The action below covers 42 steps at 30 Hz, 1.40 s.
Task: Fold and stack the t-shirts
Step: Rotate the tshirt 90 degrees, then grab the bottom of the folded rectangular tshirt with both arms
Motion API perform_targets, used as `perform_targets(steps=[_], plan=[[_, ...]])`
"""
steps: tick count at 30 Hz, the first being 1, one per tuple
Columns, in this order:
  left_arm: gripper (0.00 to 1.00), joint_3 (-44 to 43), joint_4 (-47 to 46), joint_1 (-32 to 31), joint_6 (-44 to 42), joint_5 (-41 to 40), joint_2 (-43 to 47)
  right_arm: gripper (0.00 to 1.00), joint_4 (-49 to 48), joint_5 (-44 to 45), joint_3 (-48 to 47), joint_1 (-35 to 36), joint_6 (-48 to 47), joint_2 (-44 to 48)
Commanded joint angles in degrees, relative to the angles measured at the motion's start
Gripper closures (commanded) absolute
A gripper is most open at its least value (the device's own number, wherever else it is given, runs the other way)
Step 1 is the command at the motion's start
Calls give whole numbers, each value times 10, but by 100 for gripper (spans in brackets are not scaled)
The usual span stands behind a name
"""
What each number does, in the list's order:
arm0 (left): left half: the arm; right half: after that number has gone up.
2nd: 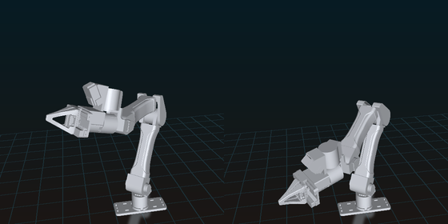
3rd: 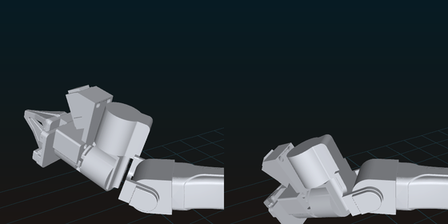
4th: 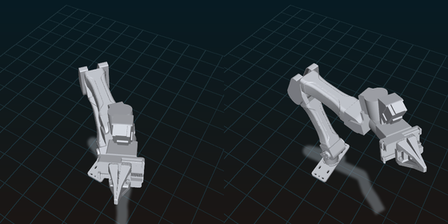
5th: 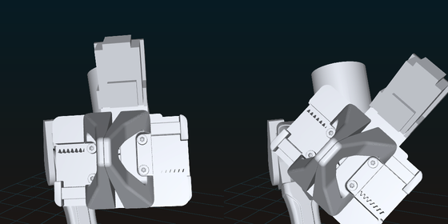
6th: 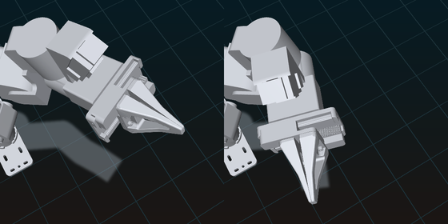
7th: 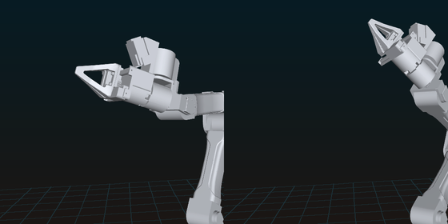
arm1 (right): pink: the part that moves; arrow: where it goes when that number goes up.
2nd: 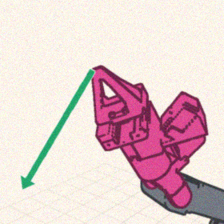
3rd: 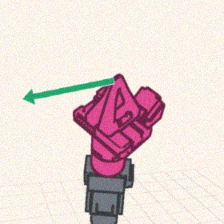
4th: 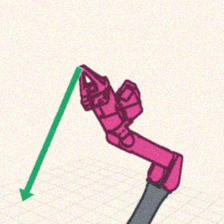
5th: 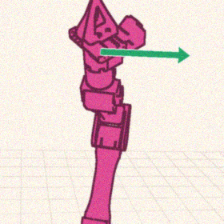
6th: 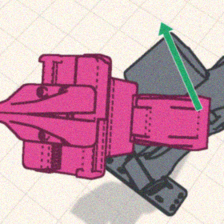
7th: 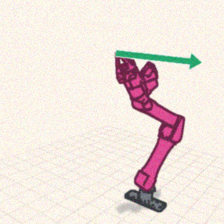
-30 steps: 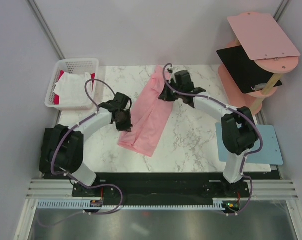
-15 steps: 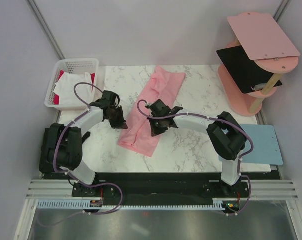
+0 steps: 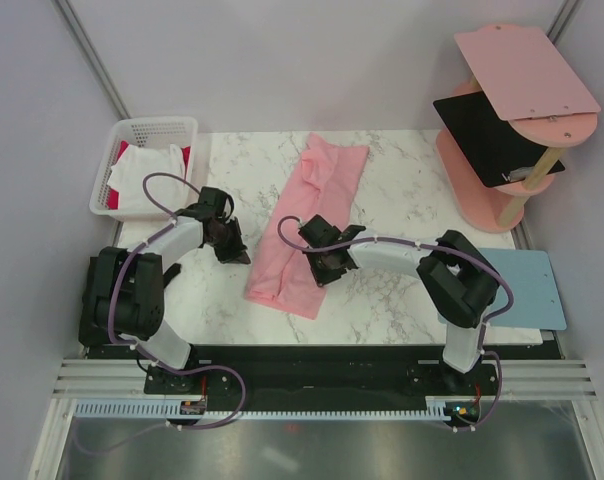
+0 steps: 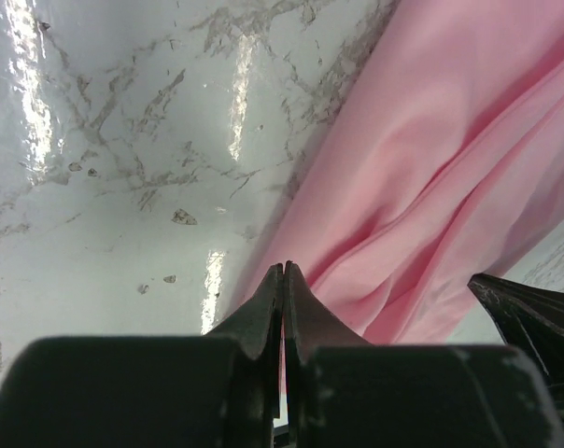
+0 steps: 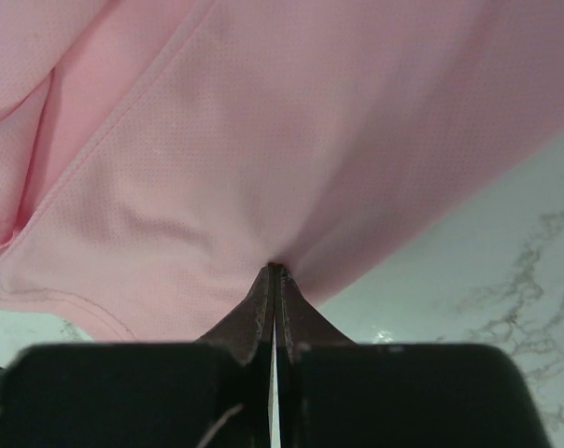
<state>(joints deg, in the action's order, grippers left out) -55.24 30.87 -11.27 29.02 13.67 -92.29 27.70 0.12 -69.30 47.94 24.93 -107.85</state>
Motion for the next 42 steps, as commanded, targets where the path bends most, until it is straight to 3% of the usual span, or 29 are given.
perform_targets(steps=[1,13,19,20,21,22,24,25,26,28,35,40,42], plan=[[98,5,-17,3,-13,11,19,100,127,95,58,1,21,4],[98,55,-49,2,-6,49,47,100,208,194,48,0,52,78],[94,112,-102,0,4,93,98,76,137,176,68,0,68,224],[89,130,-110,-2,7,102,105,68,127,172,74,0,72,248],[54,140,-119,-5,13,119,118,58,113,166,86,-3,78,271],[39,148,-124,-8,18,125,124,52,107,162,94,-9,91,318],[19,173,-131,-20,32,124,141,33,104,143,122,-25,110,381],[15,181,-136,-24,38,123,149,28,103,130,135,-47,117,399],[14,197,-143,-29,42,123,154,21,103,108,148,-62,128,415],[12,211,-153,-42,59,123,167,20,102,43,193,-103,135,452],[14,240,-162,-120,108,89,166,23,50,-103,354,-139,195,488],[20,247,-172,-180,135,71,159,27,-90,-188,481,-138,279,489],[28,247,-173,-193,141,72,150,28,-149,-211,511,-138,297,482]])
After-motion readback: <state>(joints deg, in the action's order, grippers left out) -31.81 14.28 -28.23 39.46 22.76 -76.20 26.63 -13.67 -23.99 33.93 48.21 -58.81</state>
